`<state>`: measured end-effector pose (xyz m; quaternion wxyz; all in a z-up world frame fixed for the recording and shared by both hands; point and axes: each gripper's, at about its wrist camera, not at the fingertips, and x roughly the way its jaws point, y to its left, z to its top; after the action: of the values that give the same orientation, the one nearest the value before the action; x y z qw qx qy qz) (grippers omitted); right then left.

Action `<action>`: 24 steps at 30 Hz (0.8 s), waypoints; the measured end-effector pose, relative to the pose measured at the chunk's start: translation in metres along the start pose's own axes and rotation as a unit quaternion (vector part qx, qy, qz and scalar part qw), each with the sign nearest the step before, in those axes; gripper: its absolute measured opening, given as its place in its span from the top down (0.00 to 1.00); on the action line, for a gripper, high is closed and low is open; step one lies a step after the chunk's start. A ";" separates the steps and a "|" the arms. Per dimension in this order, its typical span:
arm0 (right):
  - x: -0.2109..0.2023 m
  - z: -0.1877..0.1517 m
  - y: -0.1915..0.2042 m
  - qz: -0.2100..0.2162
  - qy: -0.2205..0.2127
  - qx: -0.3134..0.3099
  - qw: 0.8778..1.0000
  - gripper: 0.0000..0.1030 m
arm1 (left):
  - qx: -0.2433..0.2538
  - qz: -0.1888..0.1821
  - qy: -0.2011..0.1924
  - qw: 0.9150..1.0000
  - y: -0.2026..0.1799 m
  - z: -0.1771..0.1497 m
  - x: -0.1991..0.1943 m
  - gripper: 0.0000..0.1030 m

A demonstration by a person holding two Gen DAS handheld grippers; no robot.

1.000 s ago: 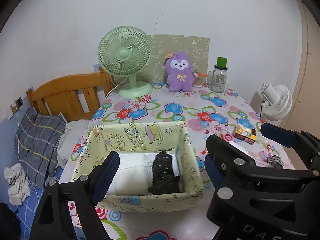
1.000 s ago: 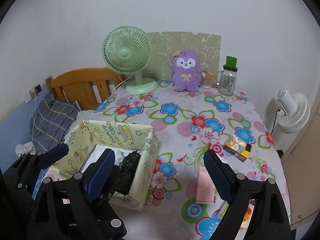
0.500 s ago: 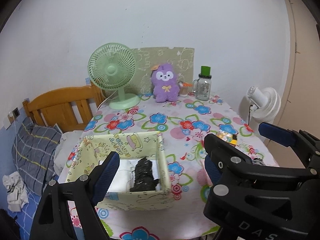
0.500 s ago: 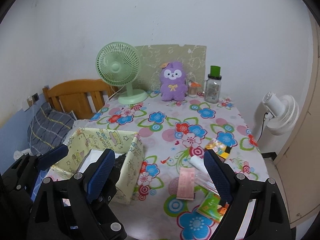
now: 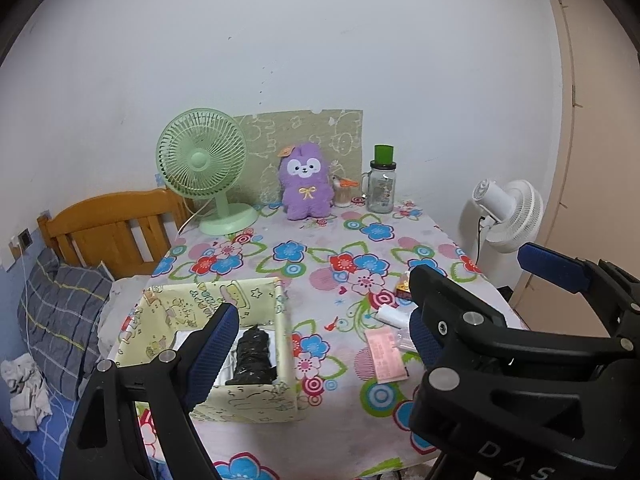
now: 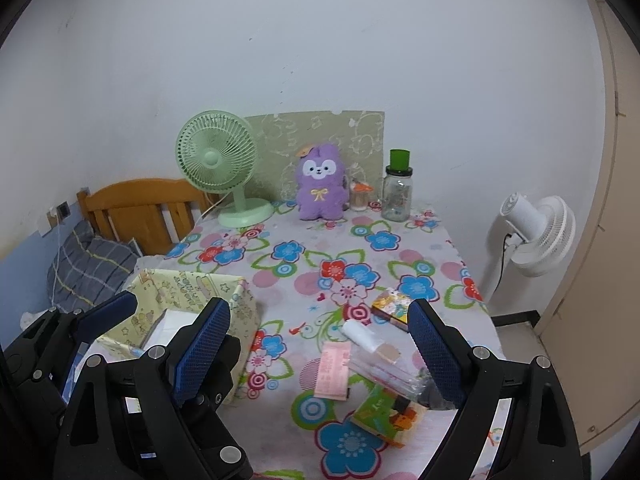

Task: Organize soft objects
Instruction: 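Withdraw both grippers from the box and move toward the clear plastic bag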

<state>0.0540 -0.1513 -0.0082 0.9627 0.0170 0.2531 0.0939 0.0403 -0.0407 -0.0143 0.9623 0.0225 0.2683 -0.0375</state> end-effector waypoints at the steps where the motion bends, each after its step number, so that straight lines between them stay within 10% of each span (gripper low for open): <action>1: -0.001 0.000 -0.003 -0.001 -0.001 0.000 1.000 0.10 | 0.000 0.000 -0.001 1.000 -0.003 0.000 0.000 0.14; 24: -0.001 -0.025 -0.062 -0.028 0.002 0.012 1.000 0.10 | 0.016 -0.026 -0.004 1.000 -0.058 -0.014 0.019 0.13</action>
<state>0.0519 -0.2127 -0.0345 0.9642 0.0217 0.2565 0.0633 0.0443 -0.0990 -0.0373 0.9616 0.0304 0.2645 -0.0668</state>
